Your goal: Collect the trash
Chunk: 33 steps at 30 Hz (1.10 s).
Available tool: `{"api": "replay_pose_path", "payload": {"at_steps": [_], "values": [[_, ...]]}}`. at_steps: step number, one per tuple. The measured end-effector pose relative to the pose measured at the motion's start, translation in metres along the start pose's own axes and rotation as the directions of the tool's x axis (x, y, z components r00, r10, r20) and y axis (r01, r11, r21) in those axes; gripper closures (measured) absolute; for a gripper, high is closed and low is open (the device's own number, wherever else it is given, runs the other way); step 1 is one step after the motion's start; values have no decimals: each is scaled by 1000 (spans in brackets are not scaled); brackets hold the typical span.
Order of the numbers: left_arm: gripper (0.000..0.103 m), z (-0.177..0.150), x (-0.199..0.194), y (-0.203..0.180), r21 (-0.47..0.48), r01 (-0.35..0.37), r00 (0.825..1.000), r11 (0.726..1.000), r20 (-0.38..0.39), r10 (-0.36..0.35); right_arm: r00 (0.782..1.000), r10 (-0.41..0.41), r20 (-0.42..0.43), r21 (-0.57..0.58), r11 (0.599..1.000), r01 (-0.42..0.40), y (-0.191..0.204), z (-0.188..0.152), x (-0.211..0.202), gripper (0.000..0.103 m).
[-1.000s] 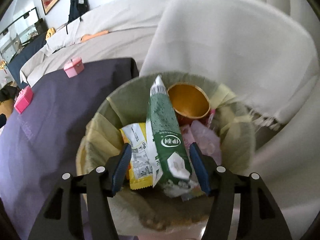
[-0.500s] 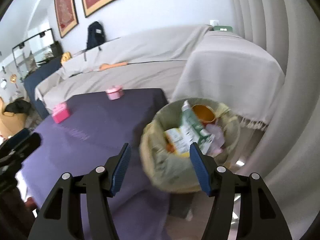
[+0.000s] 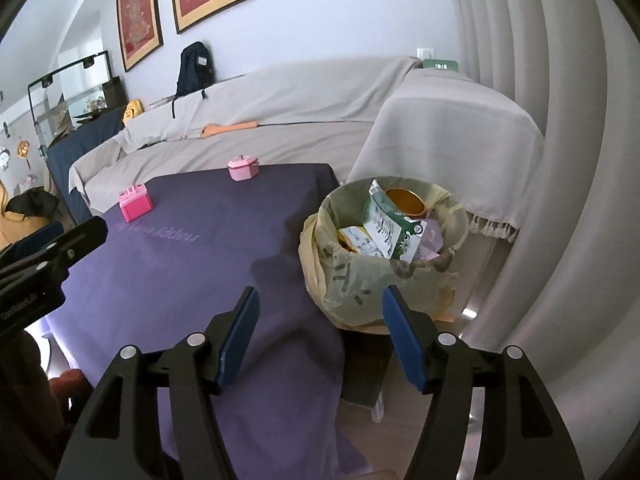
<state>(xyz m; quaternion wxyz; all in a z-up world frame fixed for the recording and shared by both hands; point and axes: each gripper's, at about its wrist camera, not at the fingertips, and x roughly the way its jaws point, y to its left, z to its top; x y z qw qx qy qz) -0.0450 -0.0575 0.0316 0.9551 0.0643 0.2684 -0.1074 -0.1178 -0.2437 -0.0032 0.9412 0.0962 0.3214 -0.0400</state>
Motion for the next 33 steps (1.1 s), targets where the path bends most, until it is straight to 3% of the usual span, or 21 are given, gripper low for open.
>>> {"api": "replay_pose_path", "payload": {"at_steps": [5,14,33], "values": [[15,0,-5,-3,13,-26,1000,1000,7,26,999,-1,41,16,1000,0,-4,3,-8,43],[15,-2,-5,-10,31,-4,1000,1000,-11,4,995,-54,89,14,999,52,-8,3,-21,43],[15,-3,-5,-16,51,6,1000,999,-12,-5,994,-64,93,30,998,61,-15,-1,-25,43]]}}
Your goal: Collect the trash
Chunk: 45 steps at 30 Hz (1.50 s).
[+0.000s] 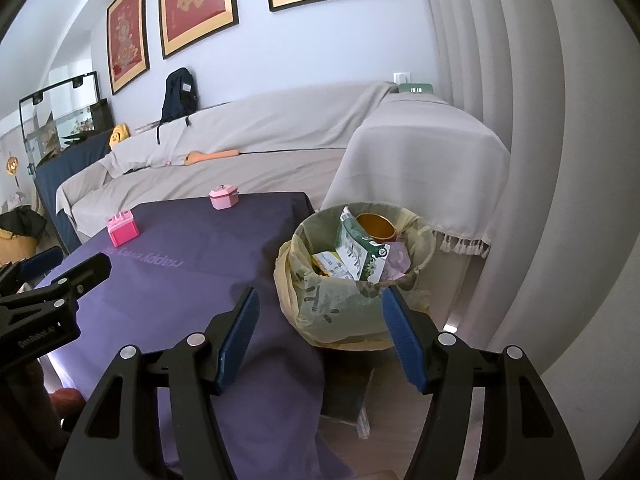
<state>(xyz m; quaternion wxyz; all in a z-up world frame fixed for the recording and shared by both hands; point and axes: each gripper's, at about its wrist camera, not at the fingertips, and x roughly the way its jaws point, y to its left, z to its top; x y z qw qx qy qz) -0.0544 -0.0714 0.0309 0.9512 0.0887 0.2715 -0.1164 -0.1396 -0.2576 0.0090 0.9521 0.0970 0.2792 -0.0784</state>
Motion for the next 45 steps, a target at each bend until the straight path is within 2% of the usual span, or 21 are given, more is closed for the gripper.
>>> {"api": "replay_pose_path", "payload": {"at_steps": [45], "values": [[15,0,0,-5,1,9,1000,1000,-2,-9,1000,-11,3,11,1000,11,-4,2,-1,42]]}}
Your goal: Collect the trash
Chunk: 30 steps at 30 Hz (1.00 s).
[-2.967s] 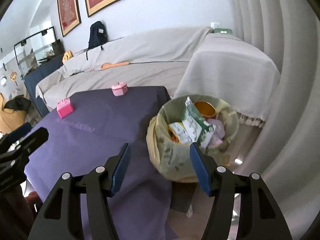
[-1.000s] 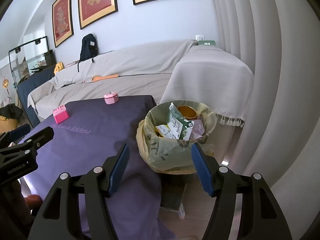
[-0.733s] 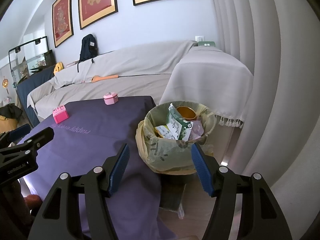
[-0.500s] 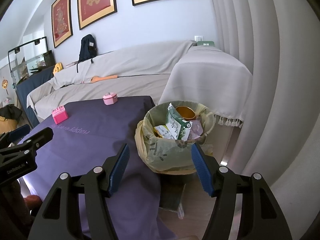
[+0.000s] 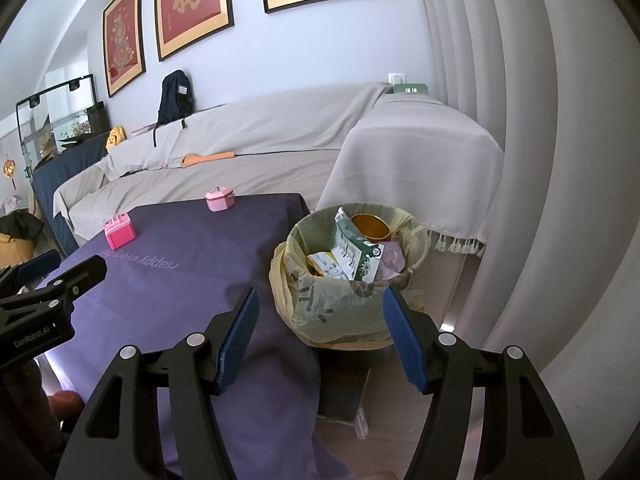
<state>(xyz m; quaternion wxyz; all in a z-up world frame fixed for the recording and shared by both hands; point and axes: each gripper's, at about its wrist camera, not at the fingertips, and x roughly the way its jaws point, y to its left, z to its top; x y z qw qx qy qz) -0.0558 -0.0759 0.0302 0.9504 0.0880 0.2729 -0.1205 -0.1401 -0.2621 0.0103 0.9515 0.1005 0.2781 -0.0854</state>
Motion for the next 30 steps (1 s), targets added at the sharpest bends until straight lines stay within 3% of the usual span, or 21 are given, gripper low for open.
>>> {"api": "replay_pose_path", "payload": {"at_steps": [30], "values": [[15,1,-1,-1,-5,1,1000,1000,-1,-1,1000,-1,0,-1,1000,1,0,0,0,42]]}}
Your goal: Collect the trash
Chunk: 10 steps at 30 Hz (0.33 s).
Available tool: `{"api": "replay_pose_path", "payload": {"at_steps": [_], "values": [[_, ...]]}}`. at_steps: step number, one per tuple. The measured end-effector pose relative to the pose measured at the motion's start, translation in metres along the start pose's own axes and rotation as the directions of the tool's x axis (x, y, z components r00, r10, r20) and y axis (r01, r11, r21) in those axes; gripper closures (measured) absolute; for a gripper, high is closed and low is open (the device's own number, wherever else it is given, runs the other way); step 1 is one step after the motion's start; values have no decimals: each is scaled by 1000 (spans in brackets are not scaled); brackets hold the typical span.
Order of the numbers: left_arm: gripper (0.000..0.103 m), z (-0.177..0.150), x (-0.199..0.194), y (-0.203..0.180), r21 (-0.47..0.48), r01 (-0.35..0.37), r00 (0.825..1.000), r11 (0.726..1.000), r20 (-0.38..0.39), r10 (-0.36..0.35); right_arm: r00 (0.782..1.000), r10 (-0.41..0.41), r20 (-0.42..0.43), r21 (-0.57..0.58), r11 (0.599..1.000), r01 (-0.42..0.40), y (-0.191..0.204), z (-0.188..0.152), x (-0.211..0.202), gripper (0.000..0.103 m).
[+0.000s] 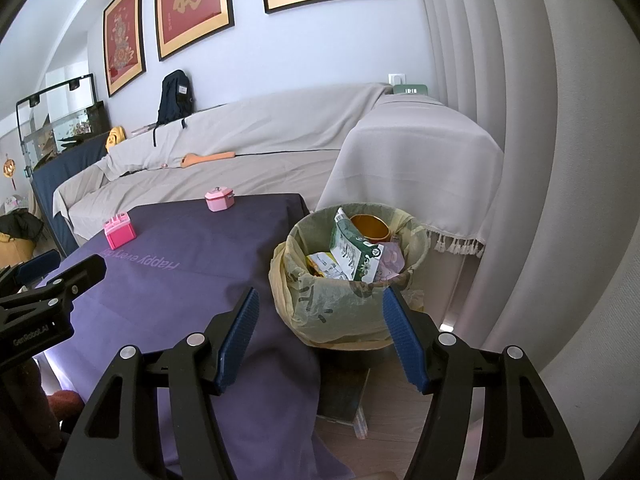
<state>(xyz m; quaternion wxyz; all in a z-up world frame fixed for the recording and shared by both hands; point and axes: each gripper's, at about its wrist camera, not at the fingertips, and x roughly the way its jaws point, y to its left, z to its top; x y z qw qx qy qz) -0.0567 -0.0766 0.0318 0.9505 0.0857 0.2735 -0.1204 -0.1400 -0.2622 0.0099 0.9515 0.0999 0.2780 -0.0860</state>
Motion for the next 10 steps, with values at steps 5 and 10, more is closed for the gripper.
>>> {"api": "replay_pose_path", "payload": {"at_steps": [5,10], "values": [[15,0,1,0,-6,-3,1000,1000,-11,3,1000,-1,0,0,1000,1,0,0,0,42],[15,1,5,1,-24,-11,1000,1000,-22,10,1000,2,-3,-1,1000,-2,0,0,0,42]]}}
